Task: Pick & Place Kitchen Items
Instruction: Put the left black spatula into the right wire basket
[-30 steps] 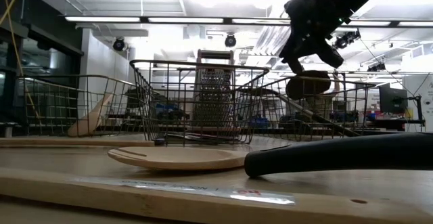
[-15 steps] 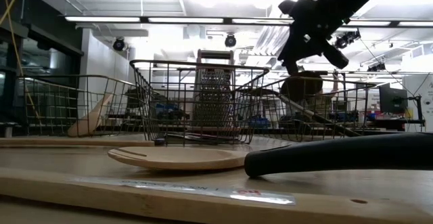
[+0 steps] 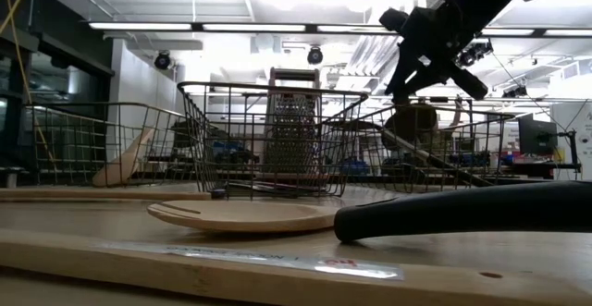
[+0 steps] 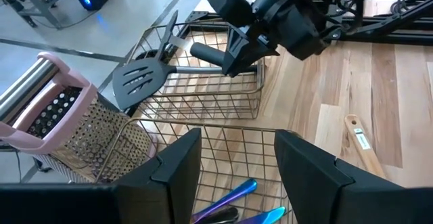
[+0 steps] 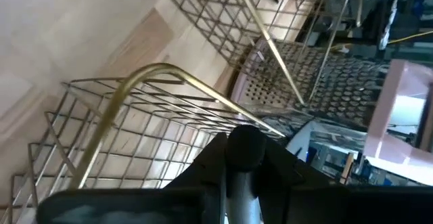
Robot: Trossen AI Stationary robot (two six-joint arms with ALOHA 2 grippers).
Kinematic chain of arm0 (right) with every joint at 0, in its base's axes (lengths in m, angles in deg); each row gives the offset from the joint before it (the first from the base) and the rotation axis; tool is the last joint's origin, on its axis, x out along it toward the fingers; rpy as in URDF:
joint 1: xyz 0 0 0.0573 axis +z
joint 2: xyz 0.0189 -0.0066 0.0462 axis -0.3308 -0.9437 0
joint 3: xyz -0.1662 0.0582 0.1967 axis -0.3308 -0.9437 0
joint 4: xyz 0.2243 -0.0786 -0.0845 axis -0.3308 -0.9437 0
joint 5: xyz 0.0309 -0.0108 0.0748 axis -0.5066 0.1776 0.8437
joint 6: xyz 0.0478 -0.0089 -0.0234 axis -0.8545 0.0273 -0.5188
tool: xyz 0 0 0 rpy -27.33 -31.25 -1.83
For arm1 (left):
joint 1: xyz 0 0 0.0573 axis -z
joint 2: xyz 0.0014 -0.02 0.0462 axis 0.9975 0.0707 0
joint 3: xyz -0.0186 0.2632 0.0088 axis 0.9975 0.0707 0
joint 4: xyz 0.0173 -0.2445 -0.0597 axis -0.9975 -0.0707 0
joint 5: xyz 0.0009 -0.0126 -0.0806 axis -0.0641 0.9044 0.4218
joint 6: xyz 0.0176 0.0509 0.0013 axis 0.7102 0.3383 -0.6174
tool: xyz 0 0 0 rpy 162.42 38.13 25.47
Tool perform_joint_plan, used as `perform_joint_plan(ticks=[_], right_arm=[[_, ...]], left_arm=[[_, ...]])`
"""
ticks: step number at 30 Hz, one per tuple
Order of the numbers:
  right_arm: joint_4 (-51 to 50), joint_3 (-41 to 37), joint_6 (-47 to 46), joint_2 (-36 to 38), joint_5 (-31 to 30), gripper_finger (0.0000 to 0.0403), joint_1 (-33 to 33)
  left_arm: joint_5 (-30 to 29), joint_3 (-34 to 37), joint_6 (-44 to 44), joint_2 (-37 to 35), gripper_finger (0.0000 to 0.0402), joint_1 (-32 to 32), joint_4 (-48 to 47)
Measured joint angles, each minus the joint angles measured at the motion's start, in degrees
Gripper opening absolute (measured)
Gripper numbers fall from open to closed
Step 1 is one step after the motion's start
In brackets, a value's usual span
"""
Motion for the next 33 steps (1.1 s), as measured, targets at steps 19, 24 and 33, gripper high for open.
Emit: perform_joint_plan(ticks=[19,24,33], right_arm=[[0.0,0.0,-3.9,-1.6,0.8,0.0090,-1.5],[0.0,0.0,-6.9,-1.6,-0.7,0.0115,-1.5],[0.1,0.0,-14.9,-1.6,-0.7,0.0190,-1.6]], left_arm=[[0.2,0.0,0.0,0.0,0.0184,0.0,-0.9],[0.3,0.0,0.0,0.0,0.0184,0.0,-0.9],[0.4,0.0,0.0,0.0,0.0184,0.0,-0.9]])
